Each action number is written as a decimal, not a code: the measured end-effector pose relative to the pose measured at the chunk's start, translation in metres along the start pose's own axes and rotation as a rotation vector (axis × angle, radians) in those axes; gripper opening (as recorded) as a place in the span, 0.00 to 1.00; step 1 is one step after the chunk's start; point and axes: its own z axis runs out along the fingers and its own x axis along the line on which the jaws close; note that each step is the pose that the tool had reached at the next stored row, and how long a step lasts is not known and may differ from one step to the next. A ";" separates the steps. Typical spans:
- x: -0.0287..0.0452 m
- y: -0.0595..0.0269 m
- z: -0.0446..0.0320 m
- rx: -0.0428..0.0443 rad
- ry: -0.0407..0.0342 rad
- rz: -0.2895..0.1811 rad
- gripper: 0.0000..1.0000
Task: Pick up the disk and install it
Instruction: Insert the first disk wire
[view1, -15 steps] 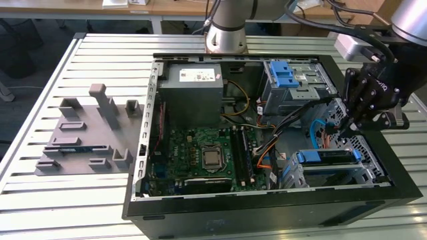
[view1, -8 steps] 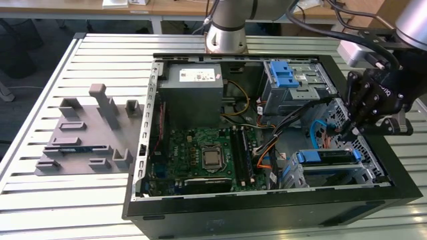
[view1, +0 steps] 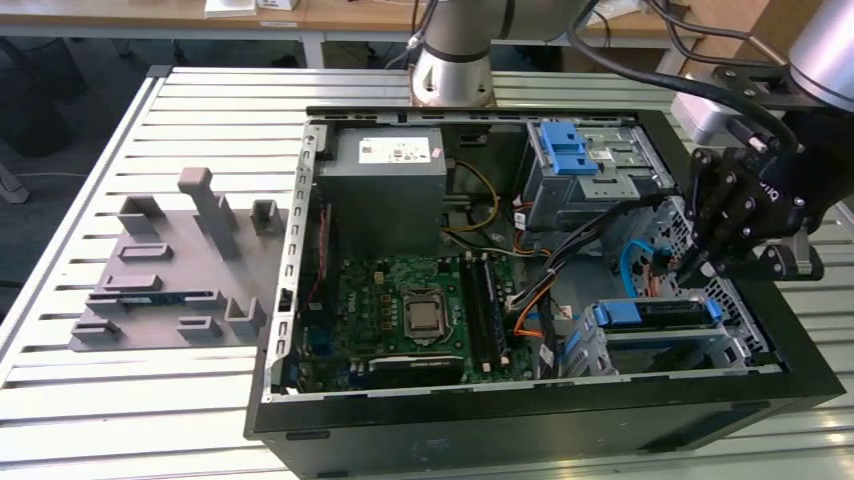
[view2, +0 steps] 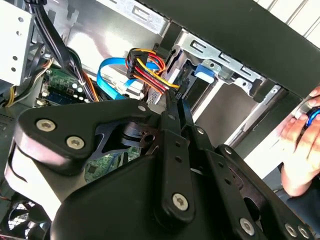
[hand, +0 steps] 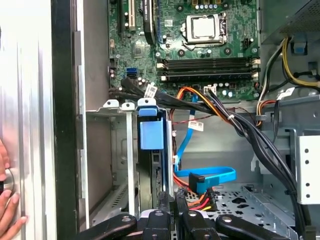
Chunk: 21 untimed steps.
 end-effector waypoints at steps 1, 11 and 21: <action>0.0012 -0.0001 0.0004 -0.0002 -0.0058 0.000 0.16; 0.0140 0.0024 0.0055 -0.0041 -0.0989 -0.003 0.16; 0.0229 0.0029 0.0098 -0.0038 -0.0987 -0.028 0.16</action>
